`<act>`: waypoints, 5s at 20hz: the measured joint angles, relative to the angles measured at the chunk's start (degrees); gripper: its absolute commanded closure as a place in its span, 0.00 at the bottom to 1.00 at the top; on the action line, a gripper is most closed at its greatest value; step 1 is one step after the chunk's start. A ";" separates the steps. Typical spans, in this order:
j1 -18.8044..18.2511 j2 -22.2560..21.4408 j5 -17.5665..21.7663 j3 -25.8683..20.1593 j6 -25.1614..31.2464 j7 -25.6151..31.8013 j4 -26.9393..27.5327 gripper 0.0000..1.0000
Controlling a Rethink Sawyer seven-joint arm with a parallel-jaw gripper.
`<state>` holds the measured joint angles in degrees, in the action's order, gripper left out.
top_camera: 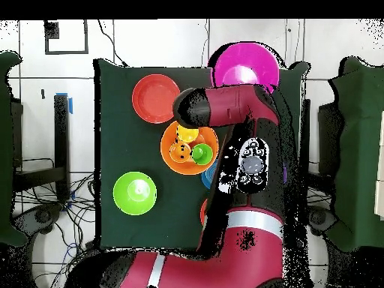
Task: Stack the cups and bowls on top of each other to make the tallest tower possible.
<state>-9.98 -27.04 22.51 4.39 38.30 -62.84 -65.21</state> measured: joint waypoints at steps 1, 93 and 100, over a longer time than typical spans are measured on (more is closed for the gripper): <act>0.19 -0.26 -0.15 0.01 0.46 0.00 -0.33 1.00; 16.02 -14.08 -13.77 11.63 -2.20 -17.91 -28.48 1.00; 19.27 -13.99 -13.77 12.09 -7.70 -20.03 -28.48 1.00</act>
<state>9.29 -41.03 8.74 16.49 30.59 -82.87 -93.69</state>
